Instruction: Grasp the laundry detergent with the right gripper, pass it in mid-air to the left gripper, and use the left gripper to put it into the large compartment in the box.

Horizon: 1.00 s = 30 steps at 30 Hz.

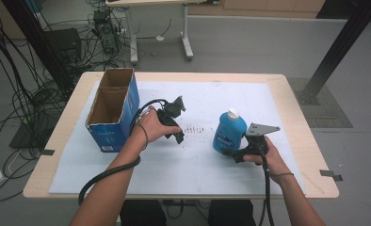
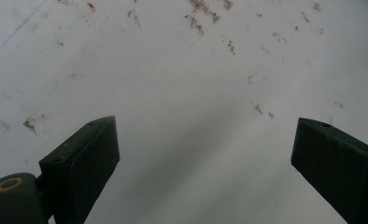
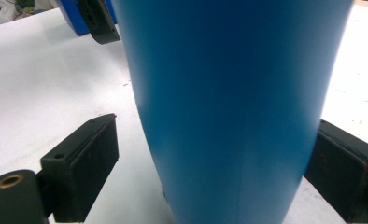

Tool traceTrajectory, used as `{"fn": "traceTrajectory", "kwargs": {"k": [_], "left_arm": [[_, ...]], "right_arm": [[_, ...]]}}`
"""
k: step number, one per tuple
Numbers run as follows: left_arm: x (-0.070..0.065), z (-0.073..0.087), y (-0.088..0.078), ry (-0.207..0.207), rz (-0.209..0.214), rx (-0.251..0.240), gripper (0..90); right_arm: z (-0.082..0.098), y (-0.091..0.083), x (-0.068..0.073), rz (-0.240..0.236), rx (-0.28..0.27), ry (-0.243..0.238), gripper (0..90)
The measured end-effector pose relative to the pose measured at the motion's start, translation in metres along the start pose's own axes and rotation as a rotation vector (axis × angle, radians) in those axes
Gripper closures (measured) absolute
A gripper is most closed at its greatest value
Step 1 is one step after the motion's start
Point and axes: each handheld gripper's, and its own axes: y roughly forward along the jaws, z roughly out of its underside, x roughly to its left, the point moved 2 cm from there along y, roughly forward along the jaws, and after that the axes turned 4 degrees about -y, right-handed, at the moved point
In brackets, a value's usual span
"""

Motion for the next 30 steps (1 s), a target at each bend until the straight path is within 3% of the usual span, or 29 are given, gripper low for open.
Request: {"fn": "traceTrajectory", "kwargs": {"k": [22,30], "left_arm": [[-0.0012,-0.0002,-0.0009,0.001,-0.002,0.000,8.3],[-0.0005,-0.0001,-0.0009,0.001,-0.002,0.000,8.3]], "right_arm": [[0.0026,0.0039,0.0042,0.028,-0.016,-0.003,21.2],[0.0035,0.0030,0.0034,0.025,-0.025,-0.002,29.4]]}}
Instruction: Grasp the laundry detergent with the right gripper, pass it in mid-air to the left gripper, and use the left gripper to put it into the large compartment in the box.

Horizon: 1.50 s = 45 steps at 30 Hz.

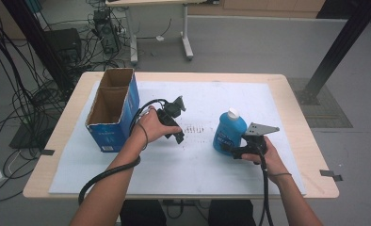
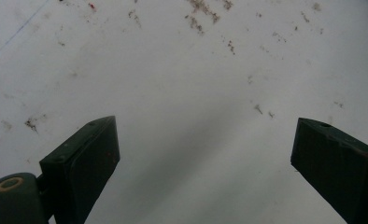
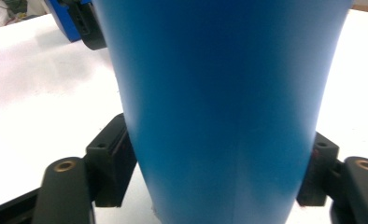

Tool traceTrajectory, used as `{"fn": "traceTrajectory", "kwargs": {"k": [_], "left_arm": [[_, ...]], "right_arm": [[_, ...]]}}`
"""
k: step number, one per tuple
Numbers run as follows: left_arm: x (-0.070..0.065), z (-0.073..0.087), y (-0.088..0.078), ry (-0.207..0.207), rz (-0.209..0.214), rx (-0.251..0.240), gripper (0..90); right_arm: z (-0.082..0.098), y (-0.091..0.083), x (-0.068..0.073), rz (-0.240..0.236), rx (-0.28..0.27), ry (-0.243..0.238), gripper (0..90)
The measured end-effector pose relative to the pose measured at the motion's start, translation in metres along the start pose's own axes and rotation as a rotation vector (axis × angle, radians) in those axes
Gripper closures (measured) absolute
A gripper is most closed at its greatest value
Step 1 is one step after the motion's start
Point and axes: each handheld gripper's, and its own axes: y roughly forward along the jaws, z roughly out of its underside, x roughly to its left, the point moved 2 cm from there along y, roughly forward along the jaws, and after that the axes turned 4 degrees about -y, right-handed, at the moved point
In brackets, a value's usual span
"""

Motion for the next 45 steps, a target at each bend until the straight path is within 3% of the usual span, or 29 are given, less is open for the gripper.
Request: {"fn": "traceTrajectory", "kwargs": {"k": [17,45], "left_arm": [[-0.0003,0.0007,0.0000,-0.003,0.002,-0.001,8.4],[-0.0032,-0.0002,-0.0027,-0.003,0.000,-0.009,8.3]], "right_arm": [[0.0026,-0.0008,0.0004,0.009,-0.013,-0.010,37.7],[0.0076,-0.0011,0.0041,0.023,-0.034,-0.035,39.3]]}}
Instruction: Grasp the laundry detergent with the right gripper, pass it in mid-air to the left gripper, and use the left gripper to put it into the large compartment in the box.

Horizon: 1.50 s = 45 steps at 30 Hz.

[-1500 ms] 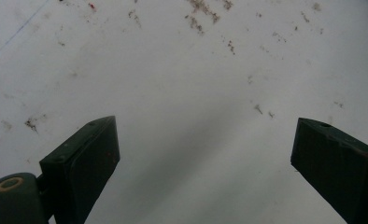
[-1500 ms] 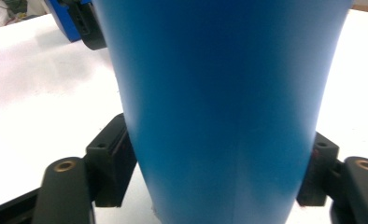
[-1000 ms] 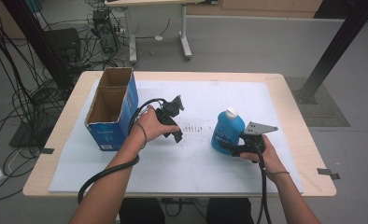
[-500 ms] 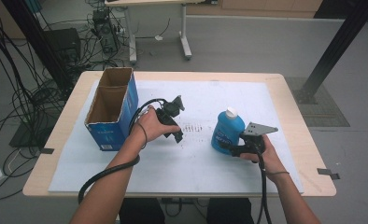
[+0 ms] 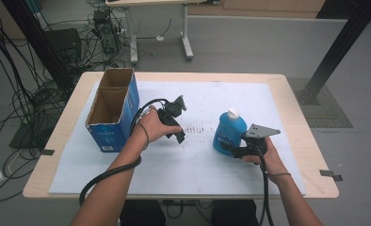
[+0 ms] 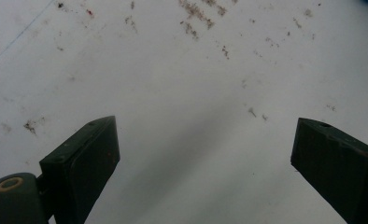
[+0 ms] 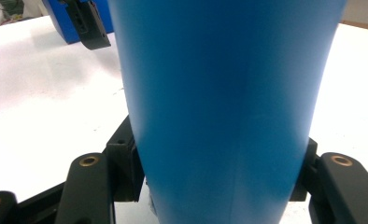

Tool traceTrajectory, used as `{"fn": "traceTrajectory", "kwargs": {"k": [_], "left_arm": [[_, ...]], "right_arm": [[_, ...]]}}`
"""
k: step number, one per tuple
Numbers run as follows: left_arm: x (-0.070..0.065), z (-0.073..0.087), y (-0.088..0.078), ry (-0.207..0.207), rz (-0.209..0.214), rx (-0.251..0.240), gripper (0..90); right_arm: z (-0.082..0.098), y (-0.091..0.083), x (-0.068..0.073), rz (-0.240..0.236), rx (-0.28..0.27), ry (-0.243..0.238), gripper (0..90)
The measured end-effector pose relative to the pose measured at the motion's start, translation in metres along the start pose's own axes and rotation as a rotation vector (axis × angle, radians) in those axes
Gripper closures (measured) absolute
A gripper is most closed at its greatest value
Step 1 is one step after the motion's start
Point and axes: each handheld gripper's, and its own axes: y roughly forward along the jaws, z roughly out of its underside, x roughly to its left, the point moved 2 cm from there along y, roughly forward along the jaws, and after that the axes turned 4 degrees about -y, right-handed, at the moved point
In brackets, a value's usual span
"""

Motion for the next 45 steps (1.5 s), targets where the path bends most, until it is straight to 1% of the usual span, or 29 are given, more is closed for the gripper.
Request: {"fn": "traceTrajectory", "kwargs": {"k": [19,39,45], "left_arm": [[0.0019,-0.0014,0.0023,-0.005,0.001,0.009,8.3],[0.0065,-0.0012,0.0022,-0.014,0.005,0.004,8.3],[0.0059,-0.0026,0.0028,-0.009,0.003,0.009,8.3]], "right_arm": [[0.0006,0.0001,0.0009,0.003,-0.003,-0.008,39.5],[0.0021,0.0000,0.0001,-0.001,-0.009,-0.013,39.7],[0.0021,0.0000,0.0006,0.001,-0.010,-0.013,39.7]]}}
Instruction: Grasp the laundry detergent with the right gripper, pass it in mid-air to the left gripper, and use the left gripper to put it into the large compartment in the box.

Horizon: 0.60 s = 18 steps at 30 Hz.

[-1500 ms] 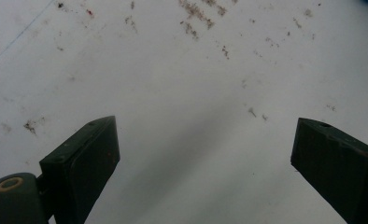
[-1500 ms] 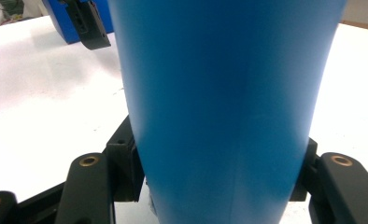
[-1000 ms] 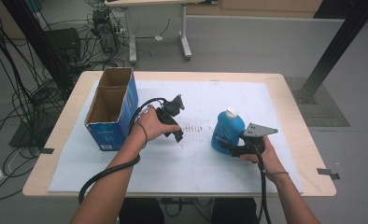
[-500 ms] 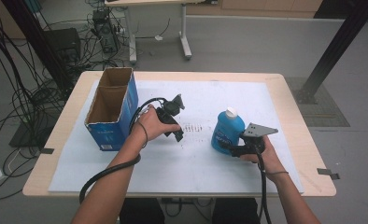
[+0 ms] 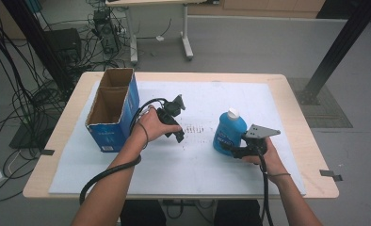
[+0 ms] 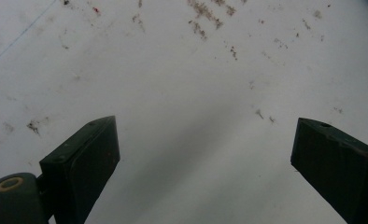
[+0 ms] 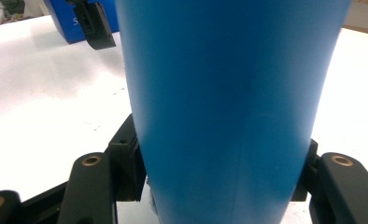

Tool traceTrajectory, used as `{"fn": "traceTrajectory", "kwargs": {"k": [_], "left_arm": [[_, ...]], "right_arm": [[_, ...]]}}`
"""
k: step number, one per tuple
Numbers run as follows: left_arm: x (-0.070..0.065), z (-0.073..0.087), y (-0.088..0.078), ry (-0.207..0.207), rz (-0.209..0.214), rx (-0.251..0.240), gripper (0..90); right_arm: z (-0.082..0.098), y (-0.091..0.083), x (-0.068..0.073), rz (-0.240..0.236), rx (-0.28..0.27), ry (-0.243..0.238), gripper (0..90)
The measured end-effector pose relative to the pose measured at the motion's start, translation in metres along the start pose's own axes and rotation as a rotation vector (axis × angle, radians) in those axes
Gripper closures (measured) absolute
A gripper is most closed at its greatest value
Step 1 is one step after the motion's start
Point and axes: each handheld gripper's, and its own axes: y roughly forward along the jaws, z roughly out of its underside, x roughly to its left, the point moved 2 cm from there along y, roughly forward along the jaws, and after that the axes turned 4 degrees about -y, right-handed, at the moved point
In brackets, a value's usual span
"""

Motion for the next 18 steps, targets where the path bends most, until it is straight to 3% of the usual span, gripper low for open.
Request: {"fn": "traceTrajectory", "kwargs": {"k": [18], "left_arm": [[-0.0020,-0.0013,0.0007,0.001,-0.002,0.004,8.3]], "right_arm": [[-0.0004,0.0001,-0.0001,0.000,0.001,-0.005,39.7]]}}
